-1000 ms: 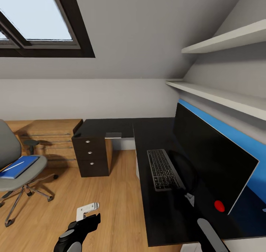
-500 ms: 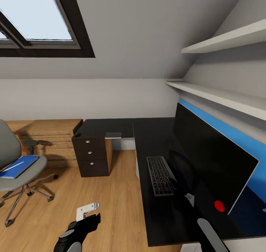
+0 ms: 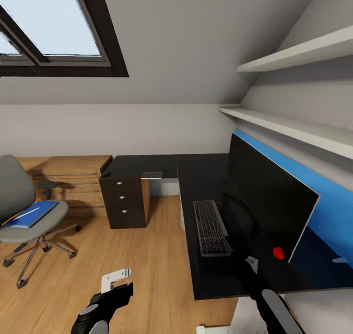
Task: In the bedroom, organize the workspace by keeping the computer under the desk, ensuring the monitor is on the desk, placing the keyboard on the desk next to the monitor, placing the mouse on the desk next to the keyboard, moving the folder from the swivel chair onto the desk next to the mouse, stacking the notebook on top of the folder with the pen on top of the notebook, and positioning the swivel chair next to the desk.
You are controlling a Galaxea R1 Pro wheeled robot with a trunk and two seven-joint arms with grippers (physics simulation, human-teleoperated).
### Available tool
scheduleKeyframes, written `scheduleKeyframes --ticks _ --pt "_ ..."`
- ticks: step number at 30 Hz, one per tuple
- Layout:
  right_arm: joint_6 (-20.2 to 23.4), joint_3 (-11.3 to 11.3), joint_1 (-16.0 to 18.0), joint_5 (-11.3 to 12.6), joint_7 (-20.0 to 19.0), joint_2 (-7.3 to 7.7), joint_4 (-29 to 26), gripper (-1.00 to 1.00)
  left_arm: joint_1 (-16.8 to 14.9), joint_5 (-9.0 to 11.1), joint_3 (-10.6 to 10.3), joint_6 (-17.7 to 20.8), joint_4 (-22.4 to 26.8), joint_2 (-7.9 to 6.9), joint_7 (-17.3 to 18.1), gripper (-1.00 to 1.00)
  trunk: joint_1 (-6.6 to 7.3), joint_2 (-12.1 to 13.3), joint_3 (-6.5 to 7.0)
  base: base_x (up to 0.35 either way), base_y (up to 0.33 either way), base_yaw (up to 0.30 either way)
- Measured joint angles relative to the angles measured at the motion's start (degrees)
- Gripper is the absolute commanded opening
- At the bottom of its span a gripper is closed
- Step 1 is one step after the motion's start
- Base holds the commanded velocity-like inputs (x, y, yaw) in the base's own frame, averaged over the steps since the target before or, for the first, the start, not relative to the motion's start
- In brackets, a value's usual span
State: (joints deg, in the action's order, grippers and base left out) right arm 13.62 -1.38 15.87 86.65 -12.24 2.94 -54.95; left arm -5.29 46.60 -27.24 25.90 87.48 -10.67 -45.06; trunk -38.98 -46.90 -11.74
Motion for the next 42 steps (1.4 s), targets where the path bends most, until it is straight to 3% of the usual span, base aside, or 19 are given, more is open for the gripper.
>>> scheduleKeyframes --ticks 20,25,27,29,30,32,33,34,35,37,40,42 --pt "-0.16 -0.27 0.00 -0.36 0.13 -0.14 0.42 1.00 0.00 0.13 0.51 0.02 -0.57 -0.22 -0.05 1.00 0.00 0.00 0.00 -0.331 0.000 0.000" --pt "-2.19 -0.64 0.00 -1.70 0.18 -3.14 2.81 1.00 0.00 0.01 0.40 -0.05 -3.48 0.05 -0.04 1.00 0.00 0.00 0.00 -0.331 0.000 0.000" --pt "-5.16 -0.83 -0.01 -4.61 0.14 -4.26 5.76 1.00 0.00 0.01 0.19 -0.10 -6.48 0.13 -0.02 1.00 0.00 0.00 -0.01 -0.321 0.061 0.000" --pt "-10.20 -0.98 0.00 -12.13 0.08 -4.78 10.15 1.00 0.01 -0.08 0.06 -0.53 -11.59 0.16 0.03 1.00 0.00 0.00 -0.01 -0.265 0.176 0.000" --pt "-11.31 -0.96 0.00 -14.13 0.09 -4.84 10.92 1.00 0.00 -0.11 0.04 -0.71 -12.64 0.17 0.05 1.00 0.01 0.00 0.00 -0.179 0.236 0.000" --pt "-15.29 -0.77 -0.01 -22.54 0.10 -4.94 13.93 1.00 0.01 -0.08 -0.26 -1.82 -16.32 0.24 0.09 1.00 0.02 0.01 -0.01 -0.103 0.274 0.000" --pt "-16.34 -0.71 -0.01 -24.80 0.10 -4.94 14.81 1.00 0.00 -0.09 -0.58 -2.26 -17.28 0.29 0.09 1.00 0.03 0.00 0.00 -0.059 0.297 0.000" --pt "-18.54 -0.67 -0.02 -28.96 0.11 -4.94 16.69 1.00 0.01 -0.13 -1.76 -3.35 -19.08 0.35 0.09 1.00 0.03 0.00 -0.01 -0.047 0.303 0.000" --pt "-19.73 -0.67 -0.01 -31.07 0.11 -4.95 17.81 1.00 0.01 -0.22 -2.64 -4.08 -20.04 0.35 0.09 1.00 0.03 0.00 -0.01 -0.030 0.313 0.000" --pt "-24.43 -0.62 -0.03 -38.11 0.13 -4.96 23.10 1.00 0.01 -0.38 -6.62 -7.96 -23.48 0.36 0.09 1.00 0.03 0.00 -0.01 -0.017 0.320 0.000" --pt "-28.16 -0.58 -0.02 -41.82 0.20 -4.97 27.81 1.00 0.01 -0.40 -9.18 -11.27 -25.68 0.36 0.08 1.00 0.04 0.00 -0.01 -0.009 0.324 0.000" --pt "-33.60 -0.53 -0.03 -44.29 0.25 -4.93 32.36 1.00 0.01 -0.33 -11.06 -14.77 -27.73 0.38 0.10 1.00 0.04 0.00 -0.01 -0.003 0.328 0.000"
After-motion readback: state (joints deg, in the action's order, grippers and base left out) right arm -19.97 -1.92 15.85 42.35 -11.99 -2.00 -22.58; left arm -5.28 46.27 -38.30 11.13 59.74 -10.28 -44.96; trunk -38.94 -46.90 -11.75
